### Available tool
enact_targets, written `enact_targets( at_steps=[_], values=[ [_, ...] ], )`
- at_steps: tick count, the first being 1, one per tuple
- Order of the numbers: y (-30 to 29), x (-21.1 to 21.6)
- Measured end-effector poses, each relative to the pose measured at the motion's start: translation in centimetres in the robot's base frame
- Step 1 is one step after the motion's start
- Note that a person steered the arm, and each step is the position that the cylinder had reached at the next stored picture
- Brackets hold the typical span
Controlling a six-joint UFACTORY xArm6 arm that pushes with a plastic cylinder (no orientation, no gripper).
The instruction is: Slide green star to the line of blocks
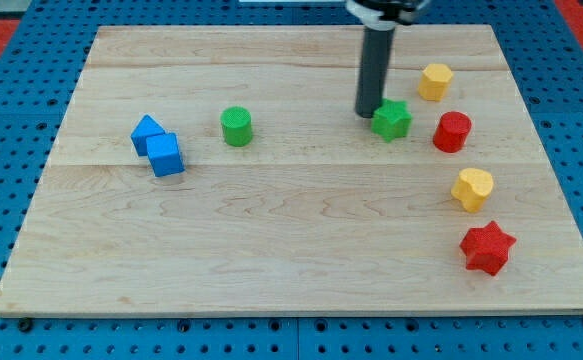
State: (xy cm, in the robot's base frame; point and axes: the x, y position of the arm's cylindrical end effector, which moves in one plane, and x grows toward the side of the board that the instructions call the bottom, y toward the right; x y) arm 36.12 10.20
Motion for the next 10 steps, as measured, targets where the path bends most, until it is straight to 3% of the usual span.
enact_targets(
  at_steps=[1, 2, 3, 5, 6, 8, 10],
  values=[
    [-4.1, 0.6],
    [-4.3, 4.8],
    [-2.1, 4.3],
    [3.7, -0.6],
    [1.2, -0.6],
    [1.2, 4.6],
    [6.4, 0.2]
  ],
)
